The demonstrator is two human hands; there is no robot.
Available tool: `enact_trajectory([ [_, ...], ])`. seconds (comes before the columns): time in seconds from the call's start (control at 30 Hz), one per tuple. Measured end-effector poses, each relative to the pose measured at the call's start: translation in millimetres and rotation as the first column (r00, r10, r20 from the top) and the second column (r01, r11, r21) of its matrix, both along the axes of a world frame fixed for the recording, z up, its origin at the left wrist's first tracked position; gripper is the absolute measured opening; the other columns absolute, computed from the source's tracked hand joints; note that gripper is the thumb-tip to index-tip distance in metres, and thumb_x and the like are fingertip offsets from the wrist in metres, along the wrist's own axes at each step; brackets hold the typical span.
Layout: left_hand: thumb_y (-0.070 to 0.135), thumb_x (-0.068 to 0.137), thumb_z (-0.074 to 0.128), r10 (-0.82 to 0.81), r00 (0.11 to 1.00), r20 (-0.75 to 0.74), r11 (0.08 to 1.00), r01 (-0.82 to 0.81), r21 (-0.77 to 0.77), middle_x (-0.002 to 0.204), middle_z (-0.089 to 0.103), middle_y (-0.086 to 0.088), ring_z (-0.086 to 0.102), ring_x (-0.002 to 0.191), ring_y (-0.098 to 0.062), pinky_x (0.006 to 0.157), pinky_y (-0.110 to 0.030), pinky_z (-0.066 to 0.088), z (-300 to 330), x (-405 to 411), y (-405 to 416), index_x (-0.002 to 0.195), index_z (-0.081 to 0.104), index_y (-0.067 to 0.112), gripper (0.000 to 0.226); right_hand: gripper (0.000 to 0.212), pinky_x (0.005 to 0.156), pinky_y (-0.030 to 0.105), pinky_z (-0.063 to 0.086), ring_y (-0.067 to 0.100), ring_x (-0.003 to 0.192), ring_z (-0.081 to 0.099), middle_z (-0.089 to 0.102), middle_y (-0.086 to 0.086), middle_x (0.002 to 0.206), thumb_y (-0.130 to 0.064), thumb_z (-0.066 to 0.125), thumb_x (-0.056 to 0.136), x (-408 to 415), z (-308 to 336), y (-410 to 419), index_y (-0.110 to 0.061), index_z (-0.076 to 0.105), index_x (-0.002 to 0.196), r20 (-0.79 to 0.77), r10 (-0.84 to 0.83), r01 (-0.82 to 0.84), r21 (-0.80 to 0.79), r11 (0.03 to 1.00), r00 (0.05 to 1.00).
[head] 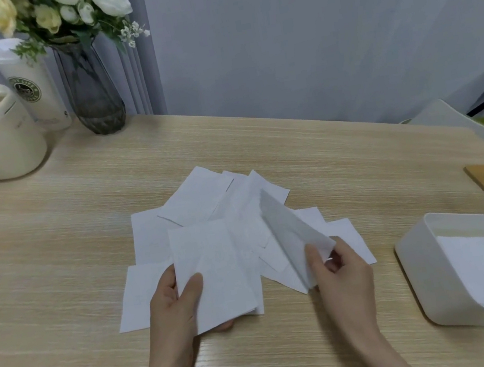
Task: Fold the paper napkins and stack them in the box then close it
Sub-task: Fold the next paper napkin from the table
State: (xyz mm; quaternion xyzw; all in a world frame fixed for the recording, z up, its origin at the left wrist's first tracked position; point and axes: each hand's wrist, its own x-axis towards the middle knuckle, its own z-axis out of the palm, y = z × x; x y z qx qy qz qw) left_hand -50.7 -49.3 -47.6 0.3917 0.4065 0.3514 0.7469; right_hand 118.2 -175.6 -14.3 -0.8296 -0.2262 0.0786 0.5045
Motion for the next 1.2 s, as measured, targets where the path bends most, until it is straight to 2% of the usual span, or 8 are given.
enact_trajectory([
  [0.13,0.006,0.094,0.057,-0.007,1.000,-0.012,1.000,0.007,-0.001,0.101,0.073,-0.005,0.073,0.080,-0.031,0.051,-0.055,0.056,0,0,0,0.113,0.064,0.018,0.024,0.018,0.054,0.034,0.043,0.015,0.050,0.043,0.047,0.000,0.051,-0.018,0.063,0.087,7,3,-18,-0.035,0.059,0.083,-0.087,-0.079,0.085,0.070,0.994,0.993],
  [0.23,0.006,0.094,0.057,-0.013,1.000,-0.018,1.000,0.013,-0.001,0.102,0.072,-0.005,0.073,0.080,-0.028,0.051,-0.054,0.056,-1,1,1,0.111,0.065,0.018,0.023,0.029,0.066,0.042,0.050,0.015,0.063,0.058,0.062,-0.010,0.072,-0.014,0.066,0.085,14,3,-28,-0.040,0.058,0.095,-0.083,-0.134,0.139,0.061,0.988,0.988],
  [0.4,0.005,0.094,0.057,-0.014,1.000,-0.019,1.000,0.014,0.003,0.101,0.073,-0.005,0.073,0.079,-0.031,0.051,-0.053,0.056,-2,0,1,0.108,0.067,0.020,0.022,0.036,0.061,0.028,0.043,0.006,0.066,0.055,0.056,-0.011,0.074,-0.013,0.066,0.084,23,1,-37,-0.039,0.058,0.107,0.013,-0.165,0.166,-0.084,0.983,0.986],
  [0.6,0.005,0.095,0.057,-0.006,1.000,-0.026,1.000,0.007,0.008,0.104,0.072,-0.007,0.072,0.082,-0.032,0.051,-0.053,0.056,-2,1,1,0.110,0.066,0.020,0.023,0.038,0.061,0.030,0.041,0.009,0.073,0.056,0.057,-0.013,0.084,-0.019,0.060,0.085,24,-3,-46,-0.035,0.054,0.119,0.148,-0.091,0.138,-0.354,0.925,0.985],
  [0.77,0.006,0.094,0.057,-0.013,1.000,-0.026,1.000,0.014,0.015,0.103,0.073,-0.006,0.073,0.081,-0.030,0.051,-0.052,0.056,-2,1,1,0.107,0.067,0.021,0.022,0.040,0.076,0.035,0.044,0.022,0.100,0.054,0.060,-0.001,0.109,-0.015,0.063,0.084,23,-5,-47,-0.022,0.060,0.123,0.274,0.004,0.140,-0.504,0.852,0.962],
  [0.9,0.005,0.094,0.057,-0.015,1.000,-0.027,1.000,0.015,0.015,0.102,0.073,-0.005,0.073,0.080,-0.030,0.050,-0.051,0.056,-1,1,1,0.107,0.066,0.021,0.022,0.040,0.093,0.045,0.035,0.029,0.120,0.045,0.053,0.009,0.128,-0.012,0.070,0.080,19,-6,-42,-0.019,0.065,0.119,0.408,0.083,0.152,-0.511,0.846,0.909],
  [1.0,0.005,0.094,0.057,-0.017,1.000,-0.025,1.000,0.017,0.018,0.101,0.073,-0.005,0.073,0.080,-0.030,0.050,-0.051,0.056,0,1,0,0.107,0.067,0.021,0.022,0.034,0.098,0.041,0.027,0.024,0.126,0.041,0.052,0.003,0.131,-0.018,0.066,0.085,13,-7,-36,-0.023,0.064,0.119,0.395,0.150,0.067,-0.485,0.872,0.906],
  [1.2,0.005,0.095,0.057,-0.017,1.000,-0.019,1.000,0.018,0.025,0.102,0.073,-0.005,0.073,0.079,-0.029,0.050,-0.055,0.056,-2,0,1,0.113,0.065,0.018,0.024,0.047,0.089,0.033,0.023,0.017,0.114,0.041,0.054,-0.002,0.117,-0.024,0.071,0.079,3,-9,-37,-0.025,0.059,0.125,0.388,0.183,0.028,-0.479,0.877,0.903],
])
